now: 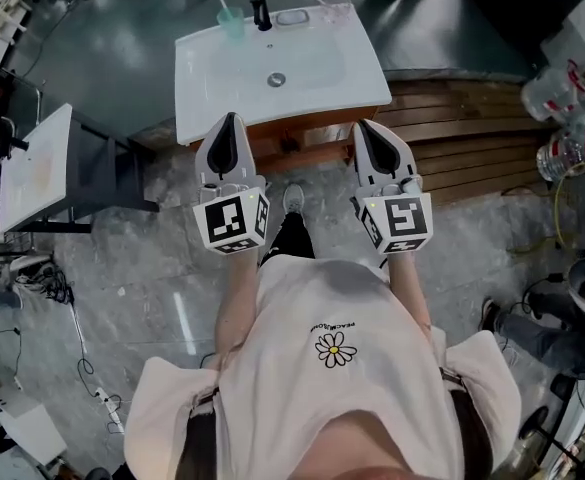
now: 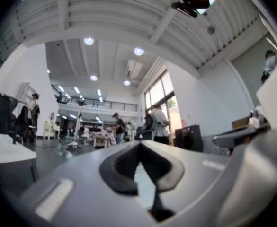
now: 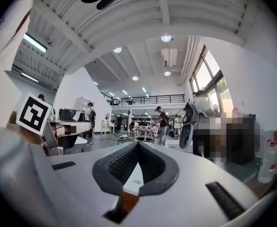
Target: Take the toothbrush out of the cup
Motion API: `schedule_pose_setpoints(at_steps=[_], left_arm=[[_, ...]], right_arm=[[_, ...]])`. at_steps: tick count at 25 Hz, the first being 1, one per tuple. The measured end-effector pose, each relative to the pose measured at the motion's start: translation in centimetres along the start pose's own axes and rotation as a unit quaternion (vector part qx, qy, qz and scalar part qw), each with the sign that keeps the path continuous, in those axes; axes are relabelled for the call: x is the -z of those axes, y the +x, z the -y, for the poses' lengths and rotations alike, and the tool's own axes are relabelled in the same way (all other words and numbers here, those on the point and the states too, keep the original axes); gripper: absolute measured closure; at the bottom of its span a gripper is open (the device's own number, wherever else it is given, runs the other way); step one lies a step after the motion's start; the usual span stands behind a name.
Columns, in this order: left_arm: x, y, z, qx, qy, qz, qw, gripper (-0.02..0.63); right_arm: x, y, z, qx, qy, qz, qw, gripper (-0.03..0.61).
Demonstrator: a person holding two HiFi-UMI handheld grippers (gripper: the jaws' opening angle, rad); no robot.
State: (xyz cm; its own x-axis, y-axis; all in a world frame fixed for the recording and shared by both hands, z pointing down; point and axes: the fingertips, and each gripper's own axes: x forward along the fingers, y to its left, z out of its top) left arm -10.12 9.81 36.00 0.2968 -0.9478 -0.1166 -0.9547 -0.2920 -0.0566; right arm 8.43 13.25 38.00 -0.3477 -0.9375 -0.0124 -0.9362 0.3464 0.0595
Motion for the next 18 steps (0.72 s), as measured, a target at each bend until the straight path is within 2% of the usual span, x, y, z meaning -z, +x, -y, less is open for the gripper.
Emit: schedule_pose_setpoints(at_steps=[7,11,18], left_arm=[[0.8,11.4,-6.7,0.006,0.002,-0.004,1.0000,0.609],[1.4,17.2,-9.7,0.023,-0.001,-0.004,0.9997,0.609],[3.5,22.2,-11.7,0.022,-0.030,-0.022,0.9991,0.607]], right_arm=[[-1.1,12.6,1.9,0.024,-0.012,-0.013,1.000,0.578],[-1.2,18.7,2.6,0.034,-0.023,-0.025,0.999,0.578],[-0.3,24.7,4.0,0.038,-0.046,-0.052,0.997,0.578]])
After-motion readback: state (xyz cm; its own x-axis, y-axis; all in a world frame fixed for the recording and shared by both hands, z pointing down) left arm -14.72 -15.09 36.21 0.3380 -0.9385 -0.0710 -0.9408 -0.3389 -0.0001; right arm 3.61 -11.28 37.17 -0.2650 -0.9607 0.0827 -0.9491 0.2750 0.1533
